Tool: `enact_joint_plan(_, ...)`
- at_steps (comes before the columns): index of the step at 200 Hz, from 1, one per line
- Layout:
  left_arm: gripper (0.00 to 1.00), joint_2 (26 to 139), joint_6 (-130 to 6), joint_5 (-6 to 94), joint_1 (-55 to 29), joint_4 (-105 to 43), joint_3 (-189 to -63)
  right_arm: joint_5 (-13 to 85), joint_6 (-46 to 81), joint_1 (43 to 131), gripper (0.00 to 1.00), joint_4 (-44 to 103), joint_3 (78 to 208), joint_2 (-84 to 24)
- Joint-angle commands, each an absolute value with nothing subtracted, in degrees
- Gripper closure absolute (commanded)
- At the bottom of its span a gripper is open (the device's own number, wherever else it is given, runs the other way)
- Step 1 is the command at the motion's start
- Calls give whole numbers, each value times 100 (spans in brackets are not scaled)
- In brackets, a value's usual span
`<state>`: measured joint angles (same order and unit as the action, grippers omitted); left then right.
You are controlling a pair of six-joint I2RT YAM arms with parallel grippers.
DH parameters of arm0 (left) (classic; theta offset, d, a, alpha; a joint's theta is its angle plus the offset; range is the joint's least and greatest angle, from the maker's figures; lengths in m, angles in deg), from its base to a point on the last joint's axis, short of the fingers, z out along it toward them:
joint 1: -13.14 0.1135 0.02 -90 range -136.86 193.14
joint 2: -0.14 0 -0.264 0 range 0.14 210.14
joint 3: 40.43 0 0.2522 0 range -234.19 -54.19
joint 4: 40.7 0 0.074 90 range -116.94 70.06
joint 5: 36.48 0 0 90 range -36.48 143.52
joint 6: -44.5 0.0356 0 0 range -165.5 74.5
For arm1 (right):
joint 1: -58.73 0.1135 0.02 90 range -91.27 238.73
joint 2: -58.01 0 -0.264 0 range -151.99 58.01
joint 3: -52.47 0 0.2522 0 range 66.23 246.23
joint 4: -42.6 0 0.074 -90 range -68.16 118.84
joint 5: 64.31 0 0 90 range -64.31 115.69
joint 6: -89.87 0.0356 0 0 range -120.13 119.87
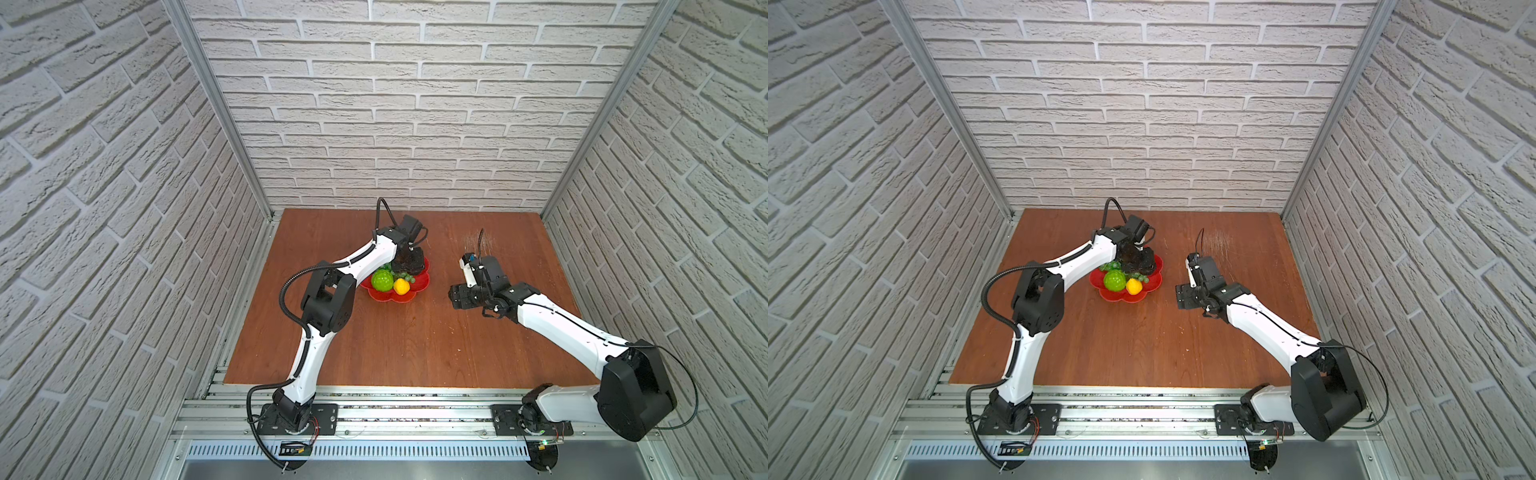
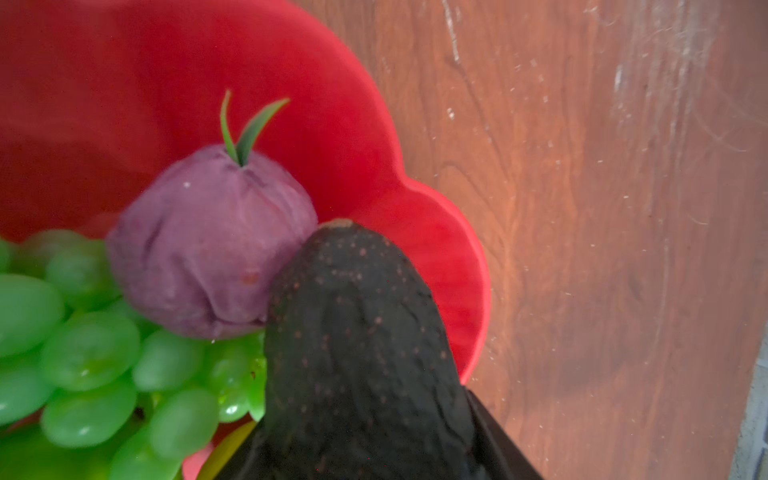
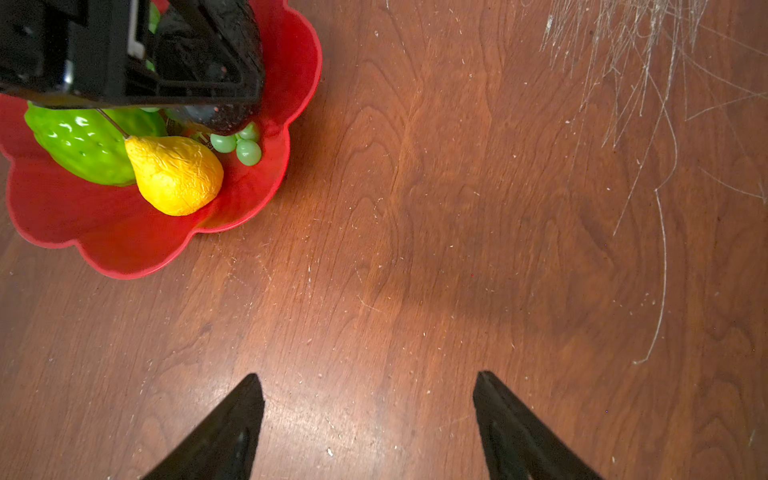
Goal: Place and organize the fake fruits in the fruit bowl
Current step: 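Lift the avocado with the left gripper and lower it into the bowl, then open the left gripper to release the avocado beside the purple fruit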
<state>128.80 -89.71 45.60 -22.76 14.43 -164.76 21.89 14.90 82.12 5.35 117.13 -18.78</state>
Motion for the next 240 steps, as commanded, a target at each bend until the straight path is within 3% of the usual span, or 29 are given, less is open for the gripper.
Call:
enact_joint_plan(1, 62, 12995, -8989, 4589, -2263, 1435, -16669, 2165, 1378, 8184, 19, 677, 11747, -1934)
enact_joint_plan(51, 60, 13134, -8971, 4640, -2269, 1444, -16728, 2178, 1341, 8176, 19, 686, 11756, -2021)
enact_joint_plan(102, 46, 13036, -8919, 4770, -2359, 1481, -16757, 2182, 1366, 8171, 19, 713, 11742, -1952)
enact_joint_plan(144, 44, 12895, -8927, 4814, -2409, 1472, -16757, 2224, 1380, 8171, 19, 699, 11739, -1911)
enact_joint_plan(207, 29, 12368, -8908, 5056, -2604, 1510, -16443, 2303, 1480, 8171, 19, 605, 11741, -1706)
enact_joint_plan(240, 29, 12226, -9027, 5102, -2662, 1472, -16267, 2374, 1516, 8171, 19, 564, 11727, -1602)
